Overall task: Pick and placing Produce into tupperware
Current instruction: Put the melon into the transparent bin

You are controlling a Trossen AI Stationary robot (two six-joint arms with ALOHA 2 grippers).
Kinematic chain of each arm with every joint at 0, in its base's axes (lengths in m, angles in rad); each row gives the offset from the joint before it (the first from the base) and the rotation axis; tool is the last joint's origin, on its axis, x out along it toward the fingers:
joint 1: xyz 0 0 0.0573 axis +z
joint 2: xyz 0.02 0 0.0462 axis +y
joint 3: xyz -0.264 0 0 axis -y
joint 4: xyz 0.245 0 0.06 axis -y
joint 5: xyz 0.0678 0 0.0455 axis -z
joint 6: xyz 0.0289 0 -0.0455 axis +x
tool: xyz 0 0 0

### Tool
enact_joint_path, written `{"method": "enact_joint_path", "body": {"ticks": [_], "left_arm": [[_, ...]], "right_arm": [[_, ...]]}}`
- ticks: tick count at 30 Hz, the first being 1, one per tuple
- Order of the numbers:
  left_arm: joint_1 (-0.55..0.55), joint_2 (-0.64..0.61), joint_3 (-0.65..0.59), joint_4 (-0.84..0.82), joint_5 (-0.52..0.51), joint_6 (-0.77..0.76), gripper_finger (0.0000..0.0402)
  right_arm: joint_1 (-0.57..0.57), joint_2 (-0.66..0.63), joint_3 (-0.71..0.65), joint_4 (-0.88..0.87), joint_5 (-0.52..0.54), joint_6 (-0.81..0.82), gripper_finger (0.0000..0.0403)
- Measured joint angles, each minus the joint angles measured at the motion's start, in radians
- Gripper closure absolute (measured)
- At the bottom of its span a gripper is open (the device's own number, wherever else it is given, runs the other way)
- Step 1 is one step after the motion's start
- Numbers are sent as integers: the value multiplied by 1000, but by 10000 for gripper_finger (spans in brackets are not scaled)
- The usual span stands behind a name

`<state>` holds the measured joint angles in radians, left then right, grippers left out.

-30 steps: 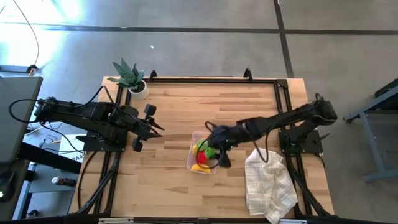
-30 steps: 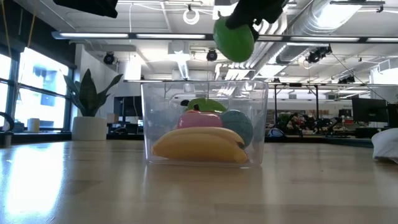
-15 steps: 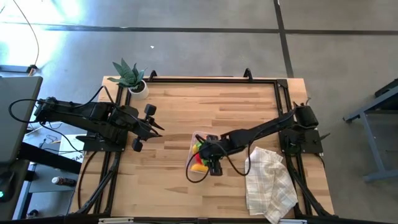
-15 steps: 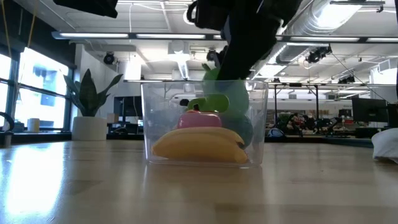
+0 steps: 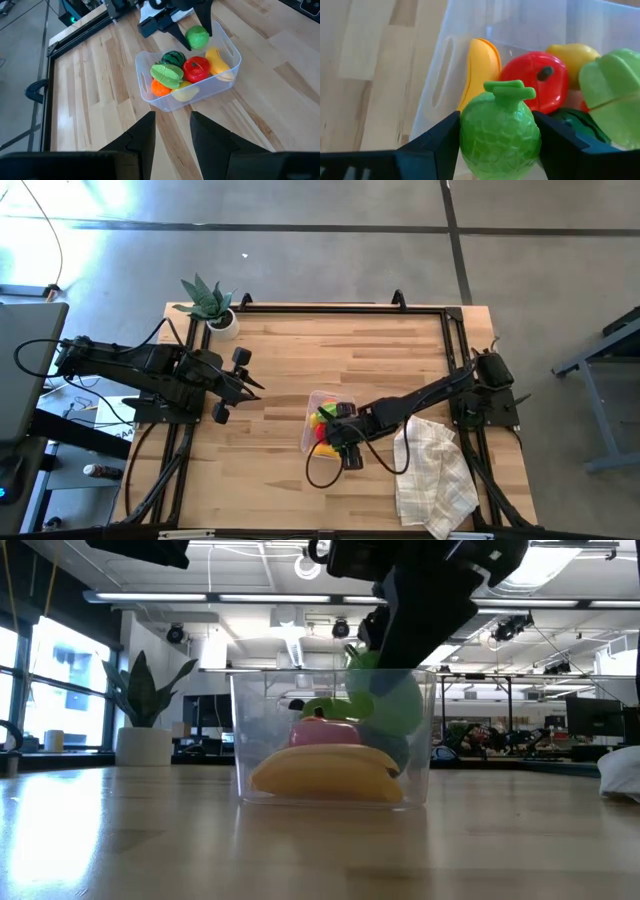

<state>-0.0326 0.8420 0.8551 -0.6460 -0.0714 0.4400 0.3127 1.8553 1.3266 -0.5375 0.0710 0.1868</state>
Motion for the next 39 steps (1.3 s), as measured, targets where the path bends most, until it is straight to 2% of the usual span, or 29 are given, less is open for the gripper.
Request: {"method": "enact_joint_path", "body": {"ticks": [34,39], "left_arm": [[0,0,0,0,0,0,291],[0,0,0,0,0,0,291]], "right_arm": [[9,73,0,56,-2,-12,194],[9,73,0,57,-3,-17,183]]}}
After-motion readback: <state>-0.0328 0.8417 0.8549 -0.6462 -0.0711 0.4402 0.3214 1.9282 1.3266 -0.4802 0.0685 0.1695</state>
